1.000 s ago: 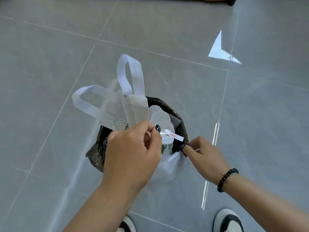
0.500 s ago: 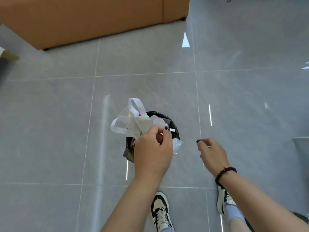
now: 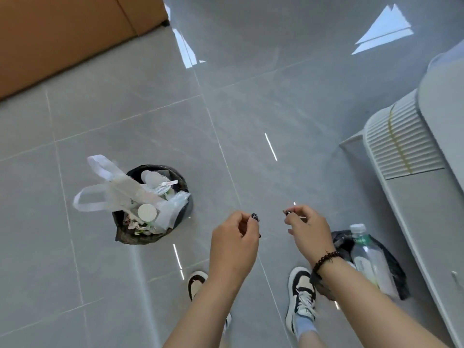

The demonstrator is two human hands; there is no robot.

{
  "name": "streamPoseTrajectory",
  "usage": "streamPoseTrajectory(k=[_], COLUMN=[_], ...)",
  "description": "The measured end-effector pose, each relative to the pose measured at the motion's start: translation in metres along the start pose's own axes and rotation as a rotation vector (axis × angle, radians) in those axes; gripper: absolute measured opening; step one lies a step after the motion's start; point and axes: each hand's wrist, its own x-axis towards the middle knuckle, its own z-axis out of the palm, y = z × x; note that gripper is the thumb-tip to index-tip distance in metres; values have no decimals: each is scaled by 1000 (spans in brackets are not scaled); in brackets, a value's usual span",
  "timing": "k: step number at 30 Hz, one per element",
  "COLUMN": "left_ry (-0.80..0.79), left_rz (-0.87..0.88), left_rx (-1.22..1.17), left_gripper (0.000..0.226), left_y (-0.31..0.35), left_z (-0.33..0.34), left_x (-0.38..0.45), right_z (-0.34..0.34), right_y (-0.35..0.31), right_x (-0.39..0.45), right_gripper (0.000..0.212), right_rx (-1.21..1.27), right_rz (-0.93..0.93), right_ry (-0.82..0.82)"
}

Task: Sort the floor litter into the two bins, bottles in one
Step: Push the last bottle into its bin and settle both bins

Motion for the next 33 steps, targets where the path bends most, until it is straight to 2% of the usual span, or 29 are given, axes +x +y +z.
streamPoseTrajectory(k=[6,10,13,16,21,26,33], left_ry=[-163,-261,-363,-444,-508,-507,-601], left_rz=[7,-21,-114,-185,-249,-302,-394], left_rx=[72,175,269,350,494,661,624], left_gripper=[19,15,12,26,50,62,48], left_y=[31,33,19,-1,-41,-82,-134], left_z=[100,155,215,266,327,359,375], left_x=[-29,-22,-18,-11,4,25,36], right_z=[-144,-200,-239,-263,-274,-263,-238], right_y=[59,92,128,158,208,239,257], right_x=[21,34,42,49,68,82,95], right_gripper=[13,11,10,9,7,19,30], right_rx=[19,40,70,64,-16,-194,-297], right_rz=[134,175,239,273,346,287,279], right_ry=[186,250,313,332,251,130,21])
